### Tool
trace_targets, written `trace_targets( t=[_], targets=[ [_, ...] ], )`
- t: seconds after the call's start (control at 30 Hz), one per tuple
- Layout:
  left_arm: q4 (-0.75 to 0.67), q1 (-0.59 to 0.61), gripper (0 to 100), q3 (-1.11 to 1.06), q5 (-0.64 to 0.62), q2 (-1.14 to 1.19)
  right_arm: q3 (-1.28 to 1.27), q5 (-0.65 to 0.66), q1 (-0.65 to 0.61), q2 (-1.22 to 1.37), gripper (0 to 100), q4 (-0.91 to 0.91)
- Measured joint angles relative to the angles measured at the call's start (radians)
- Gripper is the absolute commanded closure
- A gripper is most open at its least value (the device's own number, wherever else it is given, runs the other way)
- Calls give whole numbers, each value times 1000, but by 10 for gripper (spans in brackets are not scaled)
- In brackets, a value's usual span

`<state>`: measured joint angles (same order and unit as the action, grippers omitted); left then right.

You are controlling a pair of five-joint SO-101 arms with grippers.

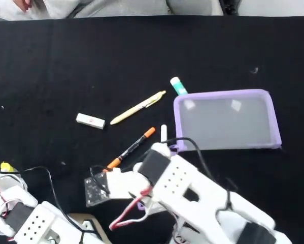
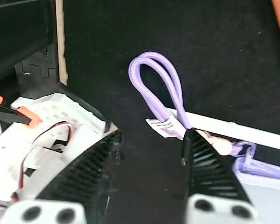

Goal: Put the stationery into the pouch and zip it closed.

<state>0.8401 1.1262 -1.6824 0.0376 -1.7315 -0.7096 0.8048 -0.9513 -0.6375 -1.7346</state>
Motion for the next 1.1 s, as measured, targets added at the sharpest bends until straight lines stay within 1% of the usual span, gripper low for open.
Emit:
trace_targets(
  t=[0.27,0.4,0.6,0.73,1.0,1.1],
  targets=[
    [0,0,758,0,0,0,-120,229,8,-146,792,0],
    [0,0,758,0,0,0,-180,376,15,-173,792,0],
    [0,-2,758,0,0,0,-198,474,15,-173,792,0],
    [0,-6,758,0,0,0,-226,502,14,-173,792,20],
    [0,-6,758,0,0,0,-345,503,14,-173,792,192],
    [0,-6,758,0,0,0,-377,457,-17,-173,792,262]
  ],
)
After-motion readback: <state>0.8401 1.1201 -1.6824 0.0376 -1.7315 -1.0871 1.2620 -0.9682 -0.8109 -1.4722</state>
